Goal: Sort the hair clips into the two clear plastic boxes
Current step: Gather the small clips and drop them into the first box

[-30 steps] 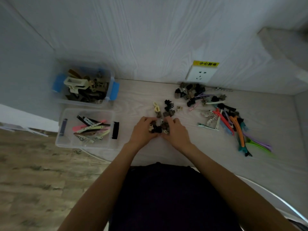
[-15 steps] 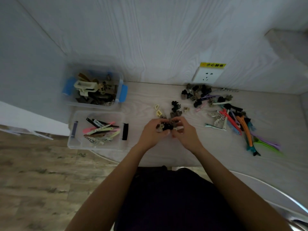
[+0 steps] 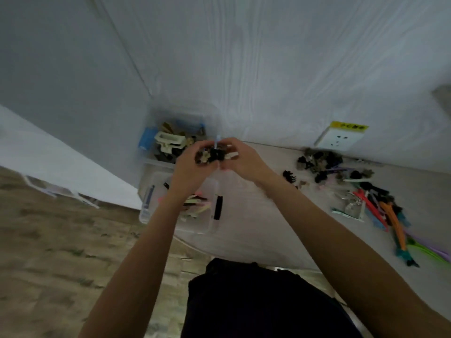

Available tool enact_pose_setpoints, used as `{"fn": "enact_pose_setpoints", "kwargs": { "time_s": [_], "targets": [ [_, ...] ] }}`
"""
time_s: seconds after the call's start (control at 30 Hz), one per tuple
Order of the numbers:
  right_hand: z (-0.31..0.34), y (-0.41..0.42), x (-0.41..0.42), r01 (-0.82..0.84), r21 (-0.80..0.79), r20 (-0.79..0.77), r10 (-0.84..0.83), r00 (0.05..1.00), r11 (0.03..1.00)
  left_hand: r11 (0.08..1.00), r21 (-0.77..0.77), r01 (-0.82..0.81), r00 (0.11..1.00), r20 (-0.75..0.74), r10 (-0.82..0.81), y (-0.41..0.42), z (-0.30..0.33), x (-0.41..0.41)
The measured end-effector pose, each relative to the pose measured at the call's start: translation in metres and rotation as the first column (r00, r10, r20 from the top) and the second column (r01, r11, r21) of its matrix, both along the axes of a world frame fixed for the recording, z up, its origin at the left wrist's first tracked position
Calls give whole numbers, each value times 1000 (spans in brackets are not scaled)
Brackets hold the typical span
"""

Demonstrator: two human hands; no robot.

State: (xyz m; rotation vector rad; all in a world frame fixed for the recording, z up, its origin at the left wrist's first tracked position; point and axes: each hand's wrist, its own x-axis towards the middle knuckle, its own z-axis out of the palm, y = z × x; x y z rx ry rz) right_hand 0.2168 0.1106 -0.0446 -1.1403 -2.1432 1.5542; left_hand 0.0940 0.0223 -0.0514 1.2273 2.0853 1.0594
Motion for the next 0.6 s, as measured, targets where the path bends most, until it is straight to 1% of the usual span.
{"fn": "enact_pose_setpoints", "kwargs": {
  "time_s": [0.1,0.17,0.23,0.3,0.37,0.47,0.53,0.6],
  "targets": [
    [4,7,-36,-78,19,32,77,997,997,996,-30,-81,993,-94,78,3,2,-32],
    [1,14,-53,-132,110,120,118,986,985,990,-89,-114,983,-152,100,5,-5,-47],
    [-6,21,-63,-159,226,209,112,971,961,978,-169,-124,978,-187,91,9,-14,-53],
    [-9,25,-66,-157,272,236,92,967,949,968,-230,-102,977,-204,55,11,-20,-53],
    [-6,26,-62,-120,282,195,65,979,952,969,-242,-40,976,-218,-14,10,-23,-49],
    [-1,21,-42,-37,283,50,24,998,958,981,-193,31,967,-241,-78,4,-21,-45],
    [-2,15,-20,-7,300,-7,9,1000,954,988,-148,40,950,-302,-84,-1,-18,-45],
    [-7,6,11,50,294,-22,-46,999,955,997,-73,39,918,-392,-65,-3,-14,-39]
  ]
}}
